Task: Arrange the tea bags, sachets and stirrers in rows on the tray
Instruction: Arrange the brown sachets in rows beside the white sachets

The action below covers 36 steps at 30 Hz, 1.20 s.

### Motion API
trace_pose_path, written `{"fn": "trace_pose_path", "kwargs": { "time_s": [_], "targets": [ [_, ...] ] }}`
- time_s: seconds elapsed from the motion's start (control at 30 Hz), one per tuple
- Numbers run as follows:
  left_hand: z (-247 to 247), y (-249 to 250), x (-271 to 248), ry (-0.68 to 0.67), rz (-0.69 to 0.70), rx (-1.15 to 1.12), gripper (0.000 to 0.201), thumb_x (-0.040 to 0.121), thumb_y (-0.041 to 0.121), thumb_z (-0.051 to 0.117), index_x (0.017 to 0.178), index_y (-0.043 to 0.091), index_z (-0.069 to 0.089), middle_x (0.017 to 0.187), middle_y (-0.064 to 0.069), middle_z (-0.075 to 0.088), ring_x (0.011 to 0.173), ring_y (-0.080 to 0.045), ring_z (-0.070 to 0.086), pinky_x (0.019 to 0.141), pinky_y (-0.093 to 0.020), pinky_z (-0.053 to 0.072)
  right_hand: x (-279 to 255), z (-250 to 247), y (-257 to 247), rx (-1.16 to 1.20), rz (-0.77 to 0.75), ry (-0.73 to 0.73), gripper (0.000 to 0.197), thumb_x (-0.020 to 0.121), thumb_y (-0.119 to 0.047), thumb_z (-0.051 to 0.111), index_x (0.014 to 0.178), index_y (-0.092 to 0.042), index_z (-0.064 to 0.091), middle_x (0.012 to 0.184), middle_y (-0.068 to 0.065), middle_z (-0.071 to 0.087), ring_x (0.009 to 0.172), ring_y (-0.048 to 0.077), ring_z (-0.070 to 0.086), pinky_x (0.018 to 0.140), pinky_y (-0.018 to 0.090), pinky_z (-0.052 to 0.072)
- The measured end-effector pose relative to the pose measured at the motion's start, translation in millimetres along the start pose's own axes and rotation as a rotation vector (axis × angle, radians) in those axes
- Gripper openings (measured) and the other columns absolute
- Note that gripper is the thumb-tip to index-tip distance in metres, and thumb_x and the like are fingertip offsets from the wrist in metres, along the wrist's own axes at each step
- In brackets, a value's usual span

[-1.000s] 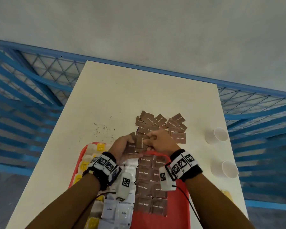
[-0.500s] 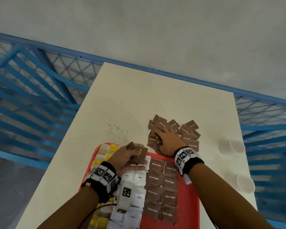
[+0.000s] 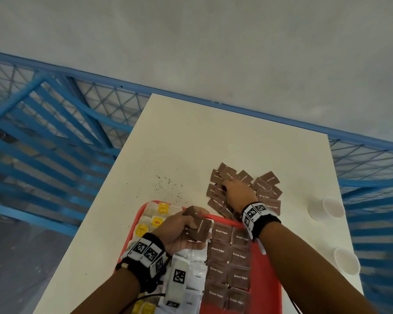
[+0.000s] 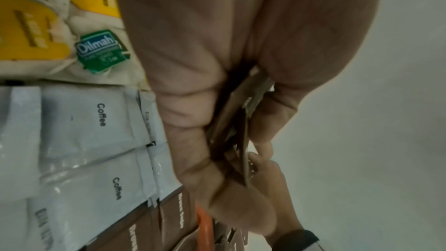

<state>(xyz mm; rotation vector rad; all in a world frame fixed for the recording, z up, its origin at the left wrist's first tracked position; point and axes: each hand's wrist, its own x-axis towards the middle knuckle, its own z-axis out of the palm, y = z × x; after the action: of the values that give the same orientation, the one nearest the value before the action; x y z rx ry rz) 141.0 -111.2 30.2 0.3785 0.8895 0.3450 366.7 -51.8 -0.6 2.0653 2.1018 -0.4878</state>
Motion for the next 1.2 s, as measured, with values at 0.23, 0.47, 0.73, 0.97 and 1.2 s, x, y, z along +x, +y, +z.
{"fn": "trace_pose_path", "kwargs": {
  "time_s": [0.23,0.47,0.73,0.97,1.2],
  "targets": [
    [-3,-4,-4,-0.001,-0.022,-0.067,0.026,0.088,-0.004,0.037,0.097,0.007,0.059,0.113,-0.028,0.059,0.119,-0.057,0.053,0.079,-0.059,0.055,-10,14,-20,-0.053,0.009,-0.061,0.045,0.093,-0.028,0.046,0.136,-0.015,0.043,0.143,0.009,0.041,0.129,0.037,0.039,0.090,0.053,0.047],
    [-4,-7,-7,0.034,0.050,-0.001,0.024,0.087,-0.013,0.058,0.095,0.009,0.061,0.107,-0.025,0.063,0.113,-0.053,0.060,0.073,-0.050,0.061,-10,19,-20,-0.157,0.007,-0.039,0.042,0.096,-0.021,0.051,0.136,-0.014,0.040,0.135,0.014,0.046,0.121,0.036,0.047,0.086,0.050,0.051],
    [-1,0,-9,0.157,0.095,0.070,0.013,0.085,0.001,0.071,0.093,0.009,0.064,0.087,-0.014,0.068,0.087,-0.030,0.071,0.071,-0.044,0.062,-2,-8,-4,0.248,0.165,0.156,0.029,0.091,-0.007,0.045,0.114,-0.014,0.060,0.100,0.010,0.065,0.090,0.029,0.062,0.076,0.041,0.055],
    [11,1,8,0.274,0.158,-0.083,0.008,0.092,-0.006,0.056,0.098,0.000,0.059,0.103,-0.026,0.070,0.088,-0.037,0.073,0.072,-0.050,0.061,-41,-34,10,0.946,0.406,0.343,0.013,0.088,-0.007,0.066,0.097,-0.014,0.071,0.088,0.000,0.070,0.068,0.004,0.064,0.055,0.014,0.046],
    [42,-9,26,0.191,0.217,-0.092,0.022,0.102,0.034,0.052,0.117,0.018,0.056,0.088,-0.012,0.062,0.078,-0.027,0.064,0.079,-0.054,0.057,-110,-38,-31,0.887,0.249,0.308,0.021,0.091,-0.006,0.062,0.096,-0.025,0.069,0.091,-0.010,0.069,0.074,0.002,0.064,0.061,0.008,0.049]
  ]
}}
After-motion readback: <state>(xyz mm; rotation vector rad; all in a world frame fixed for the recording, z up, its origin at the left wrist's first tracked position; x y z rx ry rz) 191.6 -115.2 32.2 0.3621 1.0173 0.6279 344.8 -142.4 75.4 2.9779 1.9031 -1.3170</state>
